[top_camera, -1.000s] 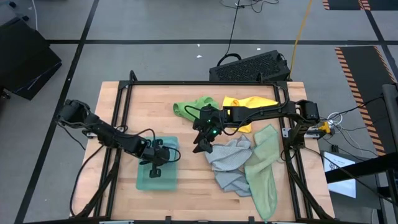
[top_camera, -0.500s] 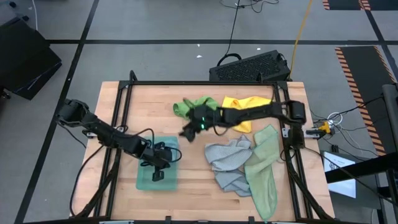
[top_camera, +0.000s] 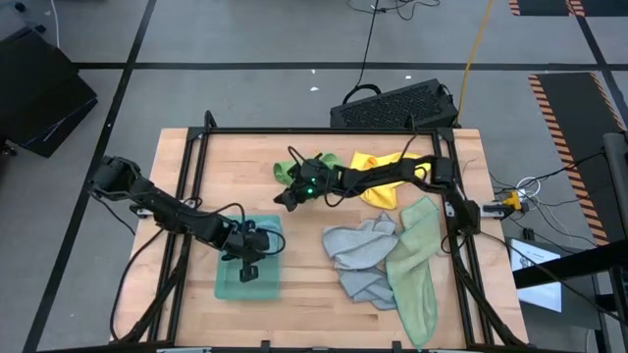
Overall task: Fold microfiber towels
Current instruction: Put the blue microfiber cloth into the green bin
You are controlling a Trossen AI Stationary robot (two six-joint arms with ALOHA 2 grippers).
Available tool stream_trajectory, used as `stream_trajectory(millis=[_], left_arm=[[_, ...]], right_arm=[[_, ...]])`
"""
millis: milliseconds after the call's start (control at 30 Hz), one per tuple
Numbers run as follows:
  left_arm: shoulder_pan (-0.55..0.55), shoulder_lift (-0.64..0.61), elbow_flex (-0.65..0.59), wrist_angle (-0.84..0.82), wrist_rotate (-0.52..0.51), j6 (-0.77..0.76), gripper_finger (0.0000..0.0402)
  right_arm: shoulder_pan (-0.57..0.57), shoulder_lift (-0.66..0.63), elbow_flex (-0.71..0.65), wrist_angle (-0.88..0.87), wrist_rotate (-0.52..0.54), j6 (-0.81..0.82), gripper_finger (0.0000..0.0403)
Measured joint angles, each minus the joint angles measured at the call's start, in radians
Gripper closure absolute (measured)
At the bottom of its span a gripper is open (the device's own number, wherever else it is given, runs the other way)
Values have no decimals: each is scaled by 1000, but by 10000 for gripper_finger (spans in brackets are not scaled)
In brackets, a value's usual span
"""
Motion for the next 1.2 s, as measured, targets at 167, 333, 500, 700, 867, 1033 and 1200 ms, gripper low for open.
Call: stream_trajectory(millis=[167, 333, 500, 700, 867, 1033, 1200], left_arm=[[11, 0, 0, 1, -1, 29, 394], [37, 0, 0, 1, -2, 61, 395], [68, 0, 0, 0, 0, 94, 397], [111, 0, 0, 0, 5, 134, 392], [140, -34, 29, -43, 159, 115, 399], [103, -83, 45, -92, 233, 42, 394], [37, -95, 38, -196, 245, -78, 396]], right_arm=[[6, 27, 22, -3, 3, 6, 365], [38, 65, 30, -5, -24, 17, 400], [71, 79, 28, -4, -41, 16, 397], [92, 78, 28, -11, -49, -10, 402], [91, 77, 28, -39, -70, -6, 402], [83, 77, 28, -35, -75, 0, 402], [83, 77, 28, -25, -74, 10, 402]])
